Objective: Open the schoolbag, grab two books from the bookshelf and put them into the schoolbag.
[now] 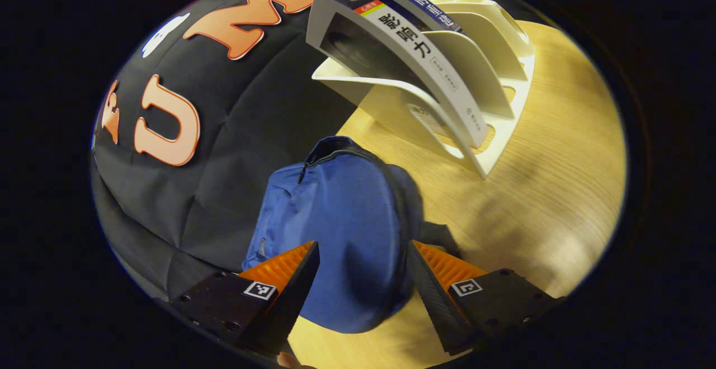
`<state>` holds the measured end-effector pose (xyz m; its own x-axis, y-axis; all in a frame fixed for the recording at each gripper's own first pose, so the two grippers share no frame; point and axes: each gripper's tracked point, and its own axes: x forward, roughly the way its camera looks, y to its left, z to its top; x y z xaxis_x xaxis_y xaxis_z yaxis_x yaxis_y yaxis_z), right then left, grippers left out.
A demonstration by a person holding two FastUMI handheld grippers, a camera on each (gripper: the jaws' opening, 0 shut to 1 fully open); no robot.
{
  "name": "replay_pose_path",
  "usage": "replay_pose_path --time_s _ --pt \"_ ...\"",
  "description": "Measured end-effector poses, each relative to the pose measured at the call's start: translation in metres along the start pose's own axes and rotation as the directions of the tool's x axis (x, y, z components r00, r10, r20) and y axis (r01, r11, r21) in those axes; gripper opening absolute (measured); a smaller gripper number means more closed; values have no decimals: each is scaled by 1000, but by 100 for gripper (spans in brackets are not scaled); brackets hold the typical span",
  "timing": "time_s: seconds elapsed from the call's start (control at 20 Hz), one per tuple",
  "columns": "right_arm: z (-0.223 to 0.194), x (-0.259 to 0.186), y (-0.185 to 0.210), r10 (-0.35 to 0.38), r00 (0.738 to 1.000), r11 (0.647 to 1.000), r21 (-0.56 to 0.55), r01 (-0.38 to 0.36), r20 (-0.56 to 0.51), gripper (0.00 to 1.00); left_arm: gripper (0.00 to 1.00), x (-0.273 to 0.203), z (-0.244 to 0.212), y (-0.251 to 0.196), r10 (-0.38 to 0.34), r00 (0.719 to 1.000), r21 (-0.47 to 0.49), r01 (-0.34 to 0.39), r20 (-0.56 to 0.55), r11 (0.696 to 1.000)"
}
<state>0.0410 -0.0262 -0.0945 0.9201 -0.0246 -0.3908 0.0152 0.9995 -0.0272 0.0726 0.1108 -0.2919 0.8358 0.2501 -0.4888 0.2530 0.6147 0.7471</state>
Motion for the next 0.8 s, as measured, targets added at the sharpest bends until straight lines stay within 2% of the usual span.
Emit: replay_pose_path --time_s 0.15,0.25,0.3,0.45,0.55,0.65,0.8 --pt "-8 3 3 18 999 1000 17 -18 -30 97 97 -2 -12 11 7 999 5 -7 -34 1000" --pt "-9 6 7 33 999 999 26 -32 -35 97 97 -1 -15 10 -13 999 -42 12 -35 999" --pt "-9 8 9 40 998 999 27 -39 -38 97 100 0 -18 7 -20 999 -60 17 -46 998" --pt "-6 9 16 60 998 998 21 -59 -36 97 34 2 -27 -8 -68 993 -68 61 -100 996" --pt "-1 7 17 69 997 998 11 -69 -25 97 10 6 -34 -12 -95 986 -70 86 -135 994" --pt "1 6 18 82 996 997 12 -82 -23 97 4 6 -24 -13 -161 982 -138 146 -103 980" --pt "3 6 22 115 993 993 32 -114 -25 97 2 -5 -23 -7 -280 953 -247 246 -115 937"
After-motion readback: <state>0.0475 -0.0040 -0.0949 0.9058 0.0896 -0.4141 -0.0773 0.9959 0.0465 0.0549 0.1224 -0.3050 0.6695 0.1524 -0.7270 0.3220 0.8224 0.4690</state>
